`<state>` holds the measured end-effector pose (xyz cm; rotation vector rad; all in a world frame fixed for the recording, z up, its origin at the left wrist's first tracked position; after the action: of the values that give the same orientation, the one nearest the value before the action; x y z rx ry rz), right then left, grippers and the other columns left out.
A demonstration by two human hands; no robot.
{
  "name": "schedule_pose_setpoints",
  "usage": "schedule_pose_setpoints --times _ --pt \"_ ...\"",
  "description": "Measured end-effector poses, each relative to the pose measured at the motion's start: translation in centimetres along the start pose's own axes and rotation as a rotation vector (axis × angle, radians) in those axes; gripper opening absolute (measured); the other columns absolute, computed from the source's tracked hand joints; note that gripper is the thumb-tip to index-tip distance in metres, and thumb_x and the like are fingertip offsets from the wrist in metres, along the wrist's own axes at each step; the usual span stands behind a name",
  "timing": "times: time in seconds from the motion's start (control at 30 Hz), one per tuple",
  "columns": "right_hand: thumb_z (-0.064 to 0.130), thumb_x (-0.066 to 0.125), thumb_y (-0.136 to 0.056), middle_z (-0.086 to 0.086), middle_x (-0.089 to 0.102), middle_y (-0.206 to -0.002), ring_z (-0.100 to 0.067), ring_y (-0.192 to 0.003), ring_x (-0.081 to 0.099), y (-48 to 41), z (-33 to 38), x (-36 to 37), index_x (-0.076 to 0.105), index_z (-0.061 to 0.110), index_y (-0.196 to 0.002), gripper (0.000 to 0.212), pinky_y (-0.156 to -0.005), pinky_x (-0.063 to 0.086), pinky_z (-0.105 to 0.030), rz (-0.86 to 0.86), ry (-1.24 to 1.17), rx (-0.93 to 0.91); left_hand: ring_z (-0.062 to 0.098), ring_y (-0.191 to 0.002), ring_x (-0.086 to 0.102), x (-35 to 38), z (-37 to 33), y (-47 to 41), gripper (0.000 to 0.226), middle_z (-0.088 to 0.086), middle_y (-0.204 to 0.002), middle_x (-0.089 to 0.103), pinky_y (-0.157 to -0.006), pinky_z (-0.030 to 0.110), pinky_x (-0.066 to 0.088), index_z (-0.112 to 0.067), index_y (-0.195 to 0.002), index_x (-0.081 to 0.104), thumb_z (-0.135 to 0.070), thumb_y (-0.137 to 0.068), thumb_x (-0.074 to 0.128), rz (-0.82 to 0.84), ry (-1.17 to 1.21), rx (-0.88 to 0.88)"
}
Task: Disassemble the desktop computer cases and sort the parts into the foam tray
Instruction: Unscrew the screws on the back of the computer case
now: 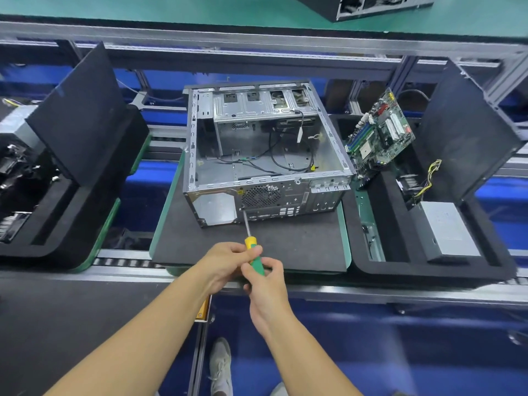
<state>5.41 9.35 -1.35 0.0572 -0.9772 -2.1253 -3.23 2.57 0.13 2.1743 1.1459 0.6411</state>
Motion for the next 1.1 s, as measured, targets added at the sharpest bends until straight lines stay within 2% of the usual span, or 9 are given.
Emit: schedule_pose_setpoints --times 0.2,0.37,0.53,0.7,0.77,0.83,0.93,1.03,1.1 --pt "0.057 0.047 -0.1 -0.013 0.057 -0.068 -0.023 -0.055 0.054 0.9 -1.2 -0.6 0.059 0.001 -0.108 0.057 -0.048 0.048 -0.032 0.16 -0.299 0.283 0.025 -0.095 0.068 0.5 0.0 -0.3 0.025 0.018 -0.102 0.069 -0.091 0.034 0.056 0.009 -0.115 0.064 -0.009 -0.097 0.06 0.125 0.206 0.005" --pt "0.035 0.058 -0.102 -0.003 0.054 -0.065 -0.013 -0.052 0.048 0.9 -0.4 -1.2 0.056 0.005 -0.104 0.03 -0.046 0.042 -0.027 0.067 -0.172 0.102 0.025 -0.104 0.068 0.7 0.2 -0.2 0.034 0.018 -0.112 0.07 -0.088 0.034 0.057 0.007 -0.123 0.062 -0.015 -0.097 0.06 0.193 0.308 -0.018" --pt "0.024 0.067 -0.096 -0.004 0.058 -0.079 -0.006 -0.046 0.051 0.9 -0.4 -1.6 0.047 0.012 -0.102 0.024 -0.057 0.05 -0.028 -0.056 0.141 -0.097 0.016 -0.081 0.07 1.0 0.8 -1.0 0.053 0.01 -0.092 0.071 -0.072 0.028 0.058 0.006 -0.113 0.066 -0.03 -0.075 0.077 0.049 0.2 -0.006" --pt "0.057 0.055 -0.096 -0.011 0.058 -0.07 -0.018 -0.053 0.054 2.0 -0.9 -1.1 0.058 0.005 -0.111 0.054 -0.045 0.046 -0.032 0.086 -0.206 0.173 0.022 -0.088 0.072 0.9 0.6 -1.2 0.04 0.017 -0.101 0.072 -0.071 0.032 0.059 0.005 -0.113 0.067 -0.017 -0.08 0.071 0.155 0.372 -0.03" --pt "0.055 0.045 -0.101 -0.011 0.058 -0.064 -0.02 -0.051 0.054 1.9 -1.0 -1.1 0.06 0.0 -0.106 0.058 -0.042 0.044 -0.03 0.095 -0.239 0.187 0.024 -0.088 0.071 1.1 0.8 -1.1 0.037 0.018 -0.103 0.07 -0.069 0.034 0.058 0.004 -0.116 0.066 -0.018 -0.086 0.066 0.215 0.378 -0.033" --pt "0.045 0.047 -0.104 -0.008 0.058 -0.066 -0.016 -0.051 0.054 1.7 -0.7 -1.2 0.062 0.001 -0.104 0.046 -0.044 0.045 -0.031 0.039 -0.185 0.096 0.023 -0.088 0.071 1.3 1.0 -1.1 0.037 0.018 -0.11 0.07 -0.065 0.032 0.059 0.003 -0.12 0.065 -0.02 -0.091 0.062 0.244 0.412 -0.03" --pt "0.03 0.058 -0.101 -0.002 0.061 -0.071 -0.014 -0.048 0.058 1.7 -0.4 -1.9 0.053 0.017 -0.097 0.014 -0.052 0.048 -0.026 -0.048 0.184 -0.17 0.019 -0.093 0.073 1.5 1.2 -1.1 0.047 0.015 -0.11 0.072 -0.072 0.03 0.061 0.003 -0.119 0.066 -0.028 -0.084 0.07 0.152 0.403 -0.017" --pt "0.018 0.064 -0.095 0.002 0.066 -0.078 -0.014 -0.051 0.062 1.5 -0.2 -2.5 0.044 0.032 -0.091 0.025 -0.051 0.047 -0.018 -0.11 0.337 -0.331 0.017 -0.086 0.074 1.6 1.1 -1.3 0.049 0.01 -0.093 0.075 -0.076 0.031 0.061 0.002 -0.117 0.067 -0.028 -0.079 0.075 0.067 0.283 -0.024" --pt "0.021 0.067 -0.095 -0.001 0.064 -0.082 -0.013 -0.054 0.062 1.5 0.0 -2.6 0.047 0.029 -0.099 0.022 -0.055 0.051 -0.02 -0.091 0.242 -0.257 0.02 -0.087 0.072 1.3 0.9 -1.3 0.041 0.012 -0.093 0.073 -0.08 0.031 0.061 0.007 -0.122 0.063 -0.018 -0.09 0.069 0.075 0.289 -0.034"
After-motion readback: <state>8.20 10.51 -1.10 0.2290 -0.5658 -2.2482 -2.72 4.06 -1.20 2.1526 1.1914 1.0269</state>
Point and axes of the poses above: each hand's wrist, its own y-axis away from the middle knuckle, its own x-axis out of the palm, z = x × y, the point moved 5 cm from there along -y, towards the middle knuckle
